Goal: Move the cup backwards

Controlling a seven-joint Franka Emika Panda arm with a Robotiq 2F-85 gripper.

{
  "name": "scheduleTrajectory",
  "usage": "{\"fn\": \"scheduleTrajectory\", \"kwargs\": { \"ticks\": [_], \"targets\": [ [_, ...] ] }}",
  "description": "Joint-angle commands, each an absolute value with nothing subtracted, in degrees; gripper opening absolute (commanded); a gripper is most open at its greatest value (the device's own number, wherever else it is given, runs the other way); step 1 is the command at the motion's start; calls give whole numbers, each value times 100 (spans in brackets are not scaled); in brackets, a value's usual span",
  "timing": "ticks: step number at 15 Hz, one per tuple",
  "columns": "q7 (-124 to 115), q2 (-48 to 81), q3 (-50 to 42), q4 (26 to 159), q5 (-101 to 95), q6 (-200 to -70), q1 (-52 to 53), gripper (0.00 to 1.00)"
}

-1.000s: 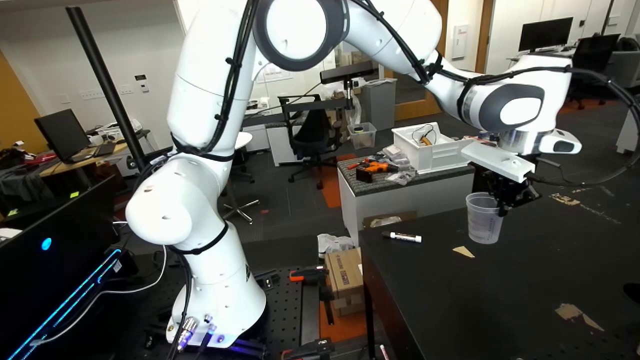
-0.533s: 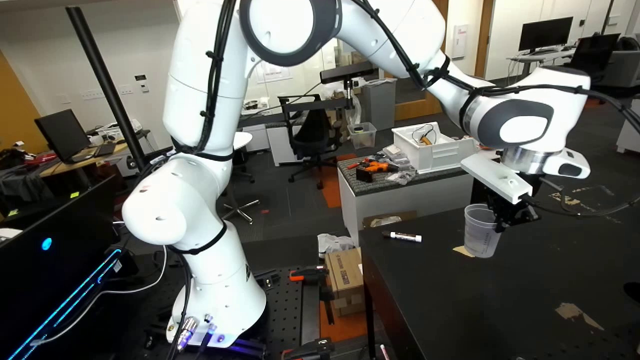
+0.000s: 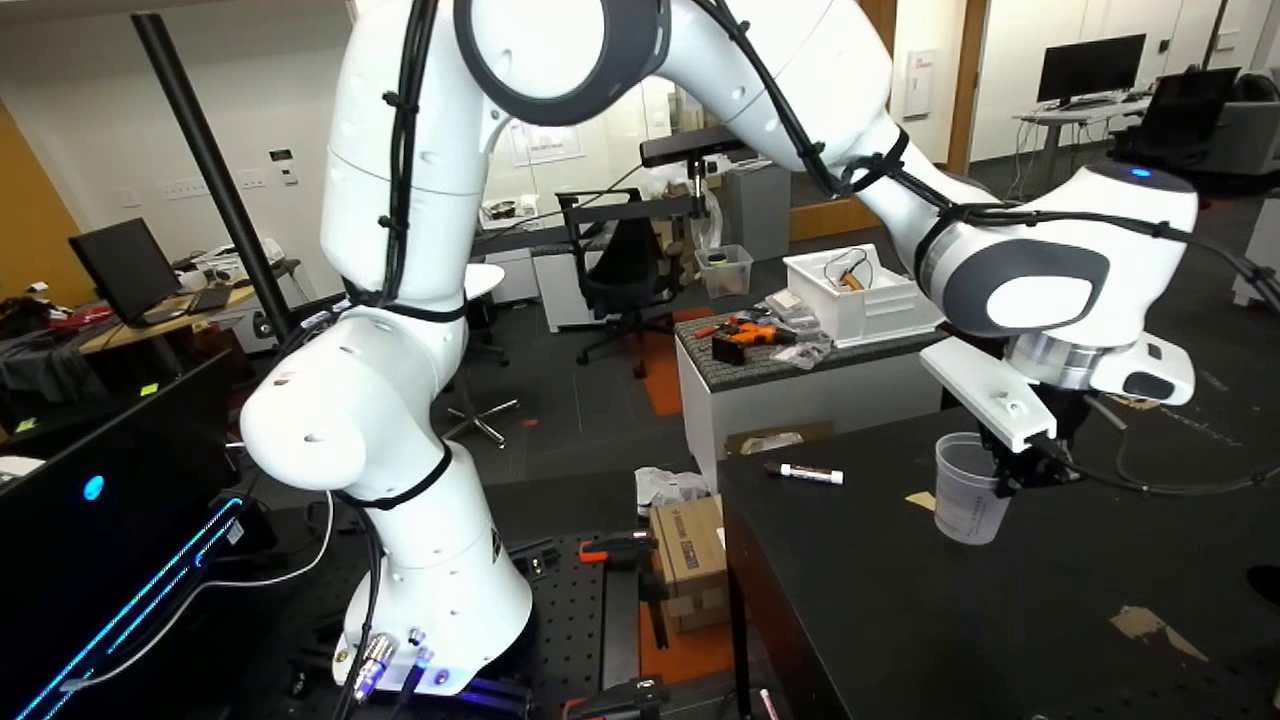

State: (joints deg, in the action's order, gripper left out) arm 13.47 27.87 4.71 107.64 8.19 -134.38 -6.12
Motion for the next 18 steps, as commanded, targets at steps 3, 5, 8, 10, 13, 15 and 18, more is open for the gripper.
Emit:
{"fn": "scheduleTrajectory", "kwargs": {
  "ticks": [3, 5, 8, 10, 13, 15, 18],
  "targets": [
    [1261, 2507, 332, 11110, 969, -13681, -716, 1],
    [1207, 2503, 272, 11124, 952, -13697, -724, 1],
    [1173, 2559, 226, 11074, 941, -13672, -729, 1],
    [1161, 2586, 212, 11052, 943, -13665, -727, 1],
    [1149, 2641, 212, 10999, 961, -13643, -733, 1],
    [1114, 2676, 209, 10969, 959, -13630, -724, 1],
    [1021, 2726, 205, 10929, 957, -13604, -713, 1]
  ]
}}
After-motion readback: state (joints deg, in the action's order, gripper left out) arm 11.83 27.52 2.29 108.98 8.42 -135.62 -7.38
